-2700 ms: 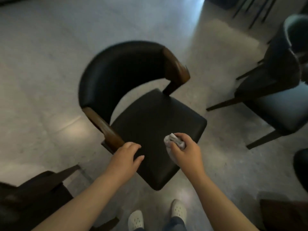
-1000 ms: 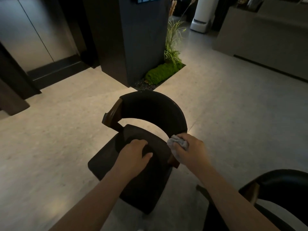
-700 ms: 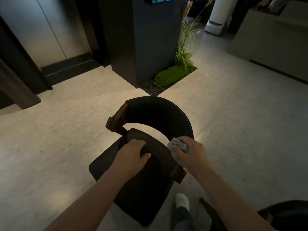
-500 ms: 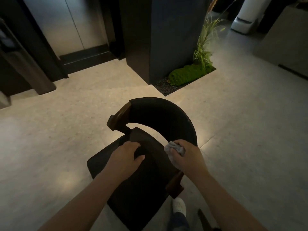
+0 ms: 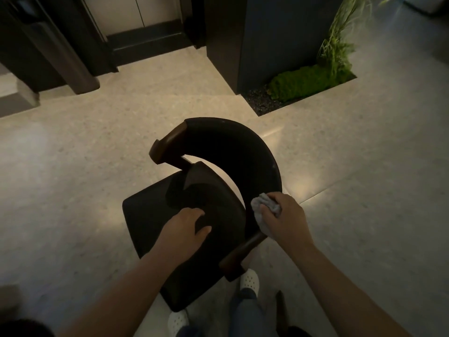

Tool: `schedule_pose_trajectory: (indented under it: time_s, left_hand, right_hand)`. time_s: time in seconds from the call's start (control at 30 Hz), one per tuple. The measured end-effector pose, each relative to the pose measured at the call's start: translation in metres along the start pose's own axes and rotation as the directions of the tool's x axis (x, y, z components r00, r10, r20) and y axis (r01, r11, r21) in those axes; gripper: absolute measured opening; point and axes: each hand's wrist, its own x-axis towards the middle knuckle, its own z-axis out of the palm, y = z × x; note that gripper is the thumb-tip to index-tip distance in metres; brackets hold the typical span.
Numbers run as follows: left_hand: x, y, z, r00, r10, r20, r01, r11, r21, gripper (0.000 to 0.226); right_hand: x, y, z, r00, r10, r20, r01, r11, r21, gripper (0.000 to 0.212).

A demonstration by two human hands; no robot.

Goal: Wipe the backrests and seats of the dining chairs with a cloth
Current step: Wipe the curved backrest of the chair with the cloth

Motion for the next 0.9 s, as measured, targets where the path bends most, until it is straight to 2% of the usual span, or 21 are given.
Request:
schedule_pose_trajectory:
  time_s: [0.27,0.47,0.6,0.7,0.77,0.83,0.9]
  left_hand:
    - [-0.019,-0.048,0.028,0.997,-0.026,0.076,0.024,0.999,0.021,0.044]
    - [-0.040,-0.093,0.061,0.989,-0.077,0.125,0.071,0.996,0.049,0.041]
    - [-0.050,-0.119,0.083,0.983,-0.108,0.146,0.102,0.994,0.050,0.037]
    - [-0.059,-0.136,0.096,0.981,-0.127,0.149,0.121,0.991,0.054,0.037]
    - [-0.065,-0.146,0.102,0.979,-0.135,0.155,0.128,0.990,0.056,0.037]
    - [-0.067,-0.155,0.106,0.979,-0.136,0.154,0.129,0.990,0.049,0.035]
    - [-0.069,-0.162,0.106,0.979,-0.147,0.142,0.143,0.989,0.040,0.035]
  right_hand:
    - [-0.050,0.016,0.054,0.992,0.113,-0.048,-0.111,0.993,0.026,0.017]
    - [-0.046,0.035,0.098,0.992,0.032,-0.124,-0.059,0.973,-0.221,0.026]
    - [-0.050,0.047,0.126,0.988,-0.060,-0.140,-0.014,0.879,-0.476,0.023]
    - [-0.064,0.048,0.147,0.987,-0.080,-0.137,0.006,0.883,-0.469,0.021]
    - [-0.076,0.043,0.162,0.997,-0.067,-0.040,0.036,0.852,-0.522,0.019]
    - [-0.090,0.035,0.179,0.981,-0.049,0.188,0.157,0.773,-0.614,0.023]
    - [-0.103,0.031,0.193,0.946,0.009,0.323,0.190,0.793,-0.578,0.020]
